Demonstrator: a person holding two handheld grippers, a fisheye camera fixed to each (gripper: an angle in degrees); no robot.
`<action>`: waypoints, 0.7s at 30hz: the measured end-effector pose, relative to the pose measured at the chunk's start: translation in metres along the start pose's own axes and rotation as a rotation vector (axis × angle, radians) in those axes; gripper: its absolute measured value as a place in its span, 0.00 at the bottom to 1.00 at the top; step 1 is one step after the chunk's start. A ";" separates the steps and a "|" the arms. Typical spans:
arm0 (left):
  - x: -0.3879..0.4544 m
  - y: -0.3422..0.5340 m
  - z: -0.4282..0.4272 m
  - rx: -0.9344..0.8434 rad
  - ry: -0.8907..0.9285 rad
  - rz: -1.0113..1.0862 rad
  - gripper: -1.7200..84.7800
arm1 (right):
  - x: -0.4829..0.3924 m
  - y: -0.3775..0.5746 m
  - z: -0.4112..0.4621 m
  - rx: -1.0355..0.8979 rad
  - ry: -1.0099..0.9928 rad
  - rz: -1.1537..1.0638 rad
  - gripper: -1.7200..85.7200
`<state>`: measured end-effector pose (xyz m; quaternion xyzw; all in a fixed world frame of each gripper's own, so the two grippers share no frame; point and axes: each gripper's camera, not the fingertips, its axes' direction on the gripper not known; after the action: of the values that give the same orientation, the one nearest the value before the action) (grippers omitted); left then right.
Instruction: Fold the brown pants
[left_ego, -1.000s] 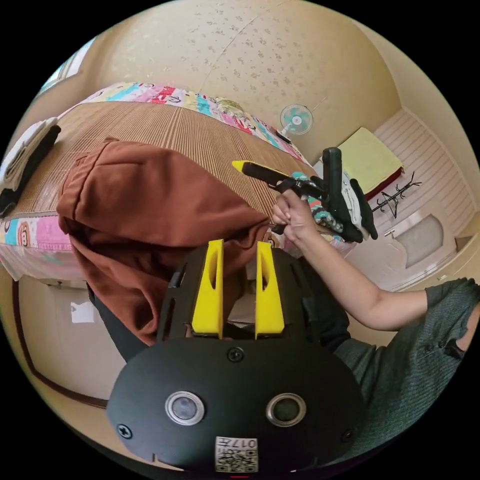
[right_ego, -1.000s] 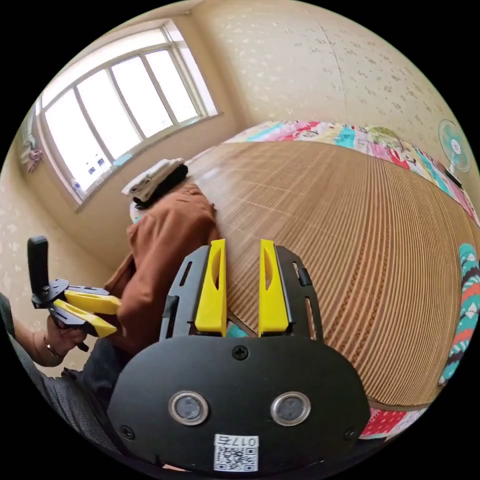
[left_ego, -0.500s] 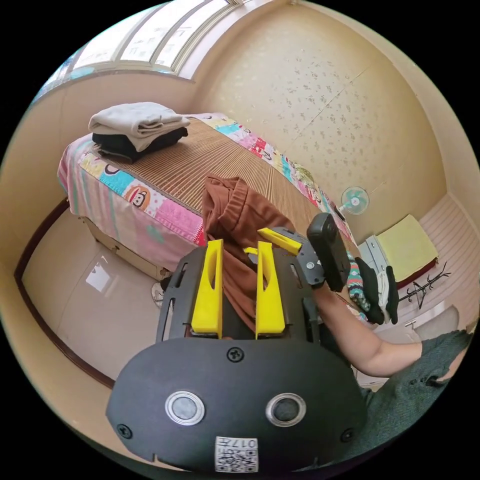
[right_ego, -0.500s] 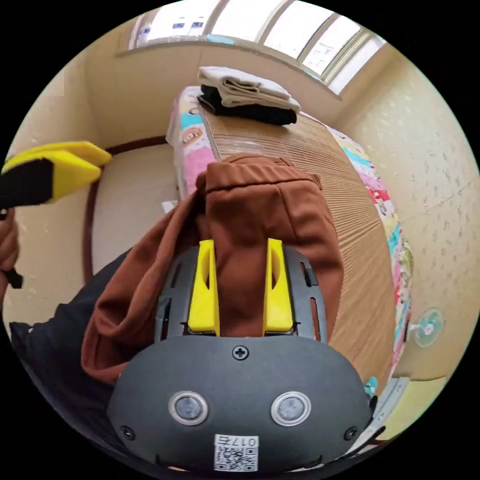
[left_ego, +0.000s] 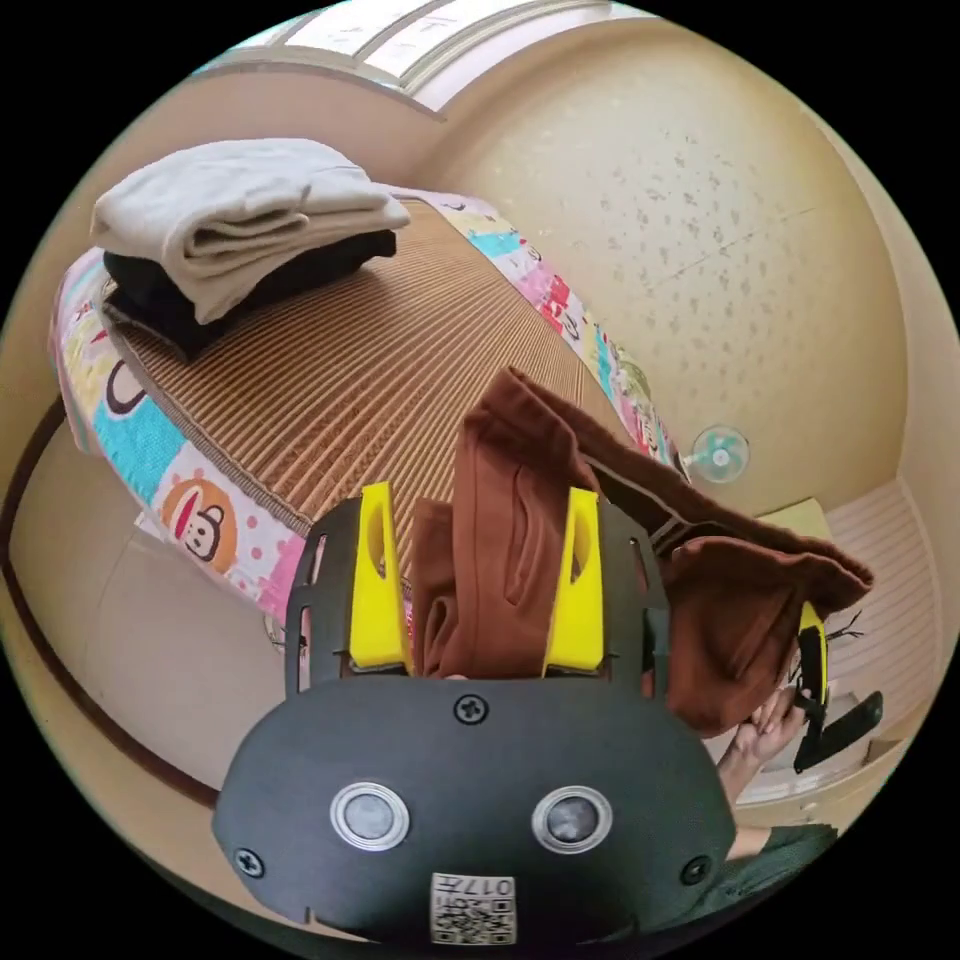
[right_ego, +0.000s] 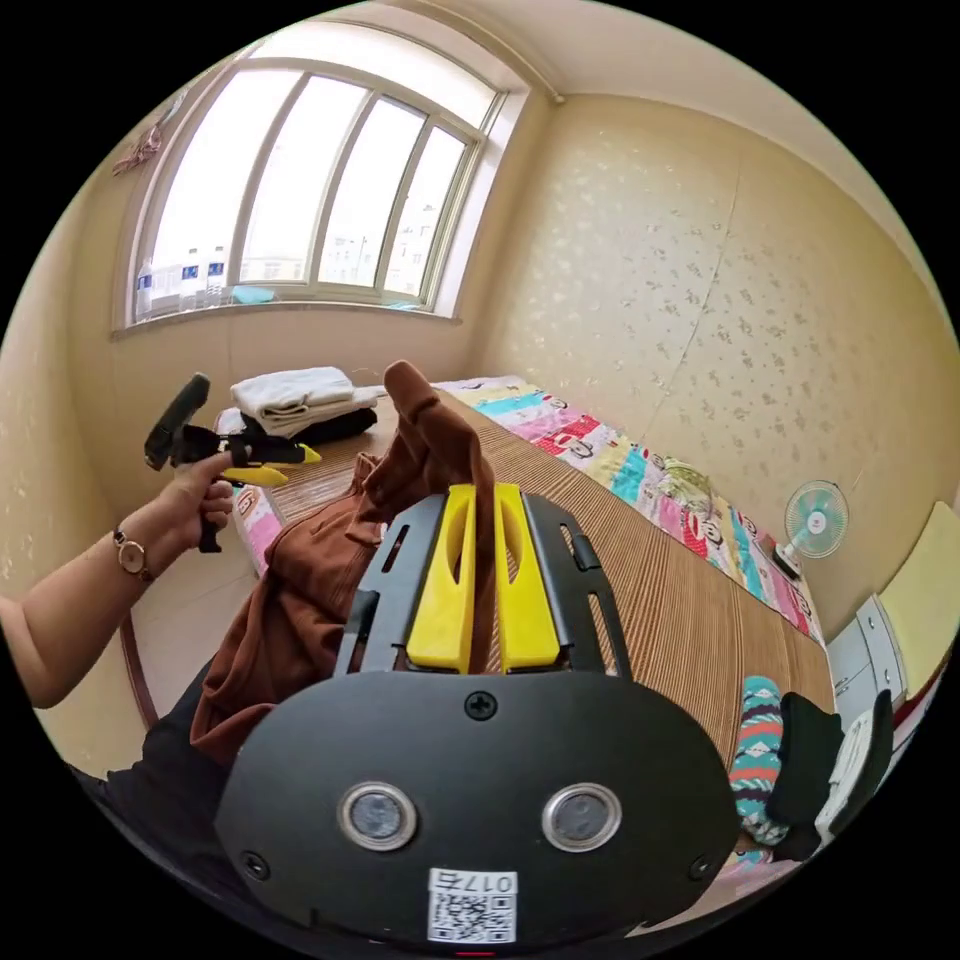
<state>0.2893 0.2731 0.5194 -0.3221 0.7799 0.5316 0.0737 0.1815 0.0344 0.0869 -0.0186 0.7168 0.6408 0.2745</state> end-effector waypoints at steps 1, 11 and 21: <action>0.000 -0.006 0.012 -0.043 0.013 0.030 0.27 | 0.001 0.001 -0.016 0.034 0.027 0.013 0.01; 0.098 0.040 -0.084 0.287 0.523 0.462 0.06 | 0.059 -0.011 -0.156 0.305 0.261 0.163 0.03; 0.274 0.126 -0.427 0.914 0.779 0.844 0.06 | 0.155 -0.078 -0.410 0.795 0.215 0.277 0.03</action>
<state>0.0995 -0.1884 0.6735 -0.0969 0.9511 -0.0167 -0.2928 -0.0722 -0.3099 -0.0371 0.1182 0.9281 0.3400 0.0954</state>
